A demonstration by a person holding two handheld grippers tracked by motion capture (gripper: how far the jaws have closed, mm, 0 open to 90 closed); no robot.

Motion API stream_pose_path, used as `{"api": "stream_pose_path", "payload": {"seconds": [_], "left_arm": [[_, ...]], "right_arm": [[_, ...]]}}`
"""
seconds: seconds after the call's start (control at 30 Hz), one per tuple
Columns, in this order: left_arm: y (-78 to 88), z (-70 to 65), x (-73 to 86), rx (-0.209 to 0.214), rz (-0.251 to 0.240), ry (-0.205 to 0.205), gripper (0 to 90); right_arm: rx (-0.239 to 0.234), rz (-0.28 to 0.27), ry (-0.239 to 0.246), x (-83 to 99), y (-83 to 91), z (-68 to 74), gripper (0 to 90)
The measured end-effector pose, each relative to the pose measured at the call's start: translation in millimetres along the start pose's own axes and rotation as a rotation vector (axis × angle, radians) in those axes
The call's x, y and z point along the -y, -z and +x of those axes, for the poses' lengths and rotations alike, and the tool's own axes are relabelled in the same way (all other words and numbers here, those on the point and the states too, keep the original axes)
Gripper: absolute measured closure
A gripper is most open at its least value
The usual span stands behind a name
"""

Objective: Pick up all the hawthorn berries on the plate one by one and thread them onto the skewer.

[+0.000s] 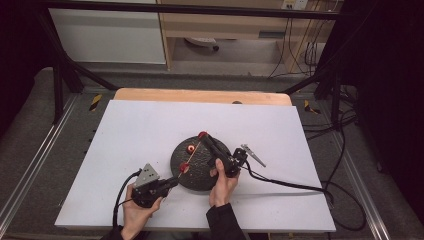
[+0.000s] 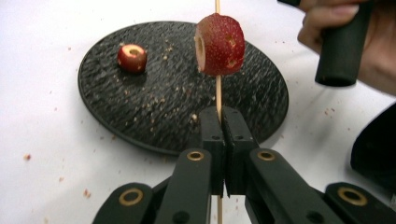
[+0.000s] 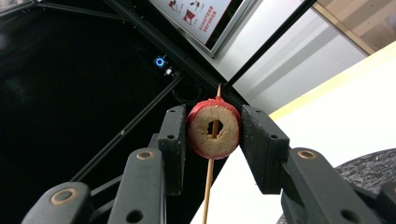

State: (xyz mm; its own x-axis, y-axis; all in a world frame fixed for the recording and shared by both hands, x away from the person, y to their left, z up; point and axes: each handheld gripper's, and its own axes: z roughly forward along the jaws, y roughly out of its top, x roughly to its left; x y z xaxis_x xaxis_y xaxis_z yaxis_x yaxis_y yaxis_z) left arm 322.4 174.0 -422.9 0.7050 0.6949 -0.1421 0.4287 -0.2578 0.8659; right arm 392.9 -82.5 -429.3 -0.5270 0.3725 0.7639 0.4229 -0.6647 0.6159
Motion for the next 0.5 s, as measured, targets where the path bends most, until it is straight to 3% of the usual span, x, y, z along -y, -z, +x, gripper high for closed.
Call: {"api": "stream_pose_path", "payload": {"seconds": [0.5], "left_arm": [[-14.6, -0.1, -28.4, 0.015, -0.006, -0.025, 88.5]], "right_arm": [[-0.014, 0.036, 0.033, 10.0, 8.9, 3.1, 62.1]]}}
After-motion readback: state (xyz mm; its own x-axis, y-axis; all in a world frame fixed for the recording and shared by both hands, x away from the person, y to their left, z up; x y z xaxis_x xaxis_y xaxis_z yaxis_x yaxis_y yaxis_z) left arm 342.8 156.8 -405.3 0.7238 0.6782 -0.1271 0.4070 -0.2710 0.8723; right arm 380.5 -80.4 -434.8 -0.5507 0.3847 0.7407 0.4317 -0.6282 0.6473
